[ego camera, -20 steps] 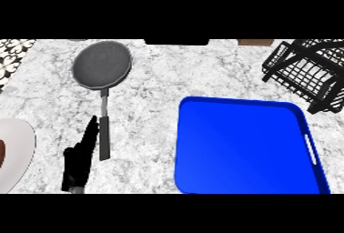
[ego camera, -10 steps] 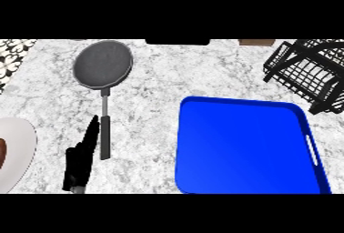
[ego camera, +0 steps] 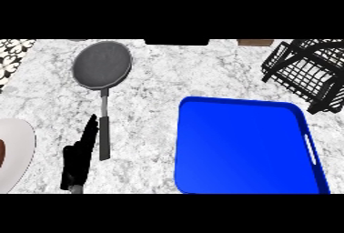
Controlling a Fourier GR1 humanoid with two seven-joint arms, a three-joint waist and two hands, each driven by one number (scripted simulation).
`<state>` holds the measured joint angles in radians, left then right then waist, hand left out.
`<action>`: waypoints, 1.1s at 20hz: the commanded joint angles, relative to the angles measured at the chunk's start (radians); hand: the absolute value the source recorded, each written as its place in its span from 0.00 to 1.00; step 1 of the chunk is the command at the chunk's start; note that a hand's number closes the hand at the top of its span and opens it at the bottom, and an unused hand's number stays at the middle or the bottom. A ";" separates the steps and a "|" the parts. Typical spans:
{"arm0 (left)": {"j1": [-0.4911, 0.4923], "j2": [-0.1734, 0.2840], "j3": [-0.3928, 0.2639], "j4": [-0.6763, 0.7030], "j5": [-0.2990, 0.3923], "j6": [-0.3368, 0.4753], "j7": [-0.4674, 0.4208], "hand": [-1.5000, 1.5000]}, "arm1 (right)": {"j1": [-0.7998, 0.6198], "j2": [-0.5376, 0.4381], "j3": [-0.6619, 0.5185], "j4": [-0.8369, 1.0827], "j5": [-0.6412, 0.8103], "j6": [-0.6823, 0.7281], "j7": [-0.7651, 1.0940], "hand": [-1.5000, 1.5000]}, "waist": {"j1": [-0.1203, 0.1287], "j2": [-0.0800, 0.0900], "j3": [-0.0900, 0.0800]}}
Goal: Pick the tomato from the tray and place it in the tiered basket
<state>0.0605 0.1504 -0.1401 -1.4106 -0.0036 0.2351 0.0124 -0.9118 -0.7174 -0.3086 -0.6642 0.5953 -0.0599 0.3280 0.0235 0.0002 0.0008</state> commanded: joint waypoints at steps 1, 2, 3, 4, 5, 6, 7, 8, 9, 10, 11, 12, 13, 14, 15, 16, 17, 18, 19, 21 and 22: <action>-0.003 -0.010 -0.009 0.002 -0.011 0.008 0.032 0.50 | -0.014 0.015 -0.117 0.090 -0.117 -0.005 -0.068 0.00 | 0.001 0.009 0.002; 0.025 -0.012 -0.009 0.011 -0.008 0.001 -0.013 0.50 | -0.031 0.038 -0.116 0.105 -0.119 -0.016 -0.067 0.00 | 0.005 0.009 0.001; -0.021 -0.002 0.010 0.041 0.002 -0.011 0.004 0.50 | -0.021 0.076 -0.138 0.105 -0.144 -0.054 -0.103 0.00 | 0.002 0.011 0.001; 0.002 -0.002 0.016 0.048 -0.007 0.003 -0.020 0.50 | -0.019 0.032 -0.179 0.143 -0.172 -0.038 -0.142 0.00 | 0.007 0.013 0.001; 0.031 -0.024 -0.031 -0.007 -0.031 0.018 0.020 0.50 | -0.075 0.067 -0.162 0.143 -0.163 -0.055 -0.098 0.00 | 0.014 0.010 0.001; 0.007 0.001 0.016 0.024 0.007 -0.015 -0.003 0.50 | -0.038 0.081 -0.193 0.123 -0.197 -0.079 -0.149 0.00 | 0.001 0.008 0.001; 0.024 -0.031 -0.019 0.029 -0.027 0.016 -0.018 0.50 | -0.042 0.087 -0.210 0.124 -0.217 -0.085 -0.174 0.00 | 0.001 0.008 0.001; -0.025 -0.028 -0.009 0.016 -0.010 0.003 0.030 0.50 | -0.086 0.073 -0.227 0.162 -0.223 -0.096 -0.170 0.00 | 0.011 0.012 0.001; -0.007 0.005 0.024 0.036 0.009 -0.019 0.020 0.50 | -0.042 0.081 -0.262 0.122 -0.268 -0.089 -0.195 0.00 | -0.007 0.006 0.001; -0.010 0.011 0.023 0.010 0.013 -0.026 0.037 0.50 | -0.076 0.016 -0.283 0.150 -0.280 -0.056 -0.211 0.00 | 0.002 0.009 0.001; 0.009 -0.039 -0.004 0.076 -0.023 0.014 -0.032 0.50 | -0.059 0.066 -0.276 0.135 -0.274 -0.116 -0.225 0.00 | -0.005 0.008 0.000; 0.021 -0.028 -0.009 0.038 -0.011 -0.006 -0.011 0.50 | -0.072 0.055 -0.297 0.115 -0.281 -0.163 -0.239 0.00 | -0.002 0.007 0.000; 0.033 -0.009 0.001 -0.005 -0.011 -0.002 0.006 0.50 | -0.051 0.023 -0.294 0.076 -0.283 -0.144 -0.229 0.00 | -0.015 -0.001 0.000; 0.009 -0.040 -0.016 0.028 -0.028 0.020 0.007 0.50 | -0.052 0.007 -0.323 0.085 -0.288 -0.198 -0.248 0.00 | -0.016 0.004 0.000; -0.020 -0.007 0.023 0.031 -0.015 0.011 0.024 0.50 | -0.032 -0.008 -0.326 0.079 -0.273 -0.242 -0.250 0.00 | -0.021 0.004 0.000; 0.022 -0.003 0.031 0.004 0.012 -0.007 0.009 0.50 | -0.048 -0.072 -0.350 0.097 -0.280 -0.232 -0.221 0.00 | -0.011 0.004 0.000; 0.042 -0.002 0.016 0.007 0.000 -0.013 -0.006 0.50 | -0.027 -0.028 -0.347 0.089 -0.266 -0.322 -0.222 0.00 | -0.011 0.003 0.000; 0.010 -0.017 0.025 0.041 0.006 -0.007 -0.006 0.50 | -0.017 -0.088 -0.361 0.083 -0.267 -0.308 -0.207 0.00 | -0.025 0.003 -0.001; 0.069 0.011 0.017 -0.001 -0.007 -0.014 -0.011 0.50 | 0.021 -0.113 -0.382 0.068 -0.283 -0.300 -0.203 0.00 | -0.028 -0.003 -0.001; 0.029 0.021 0.064 0.005 0.028 -0.023 0.001 0.50 | 0.037 -0.175 -0.403 0.070 -0.292 -0.290 -0.154 0.00 | -0.030 -0.002 -0.001; 0.041 -0.037 0.006 0.015 -0.020 0.027 0.003 0.50 | 0.100 -0.197 -0.448 0.054 -0.337 -0.246 -0.184 0.00 | -0.050 -0.006 0.000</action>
<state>0.0838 0.1425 -0.1193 -1.4202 -0.0072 0.2353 0.0071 -0.8894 -0.8297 -0.6849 -0.5863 0.3078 -0.3173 0.1344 -0.0044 -0.0024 0.0042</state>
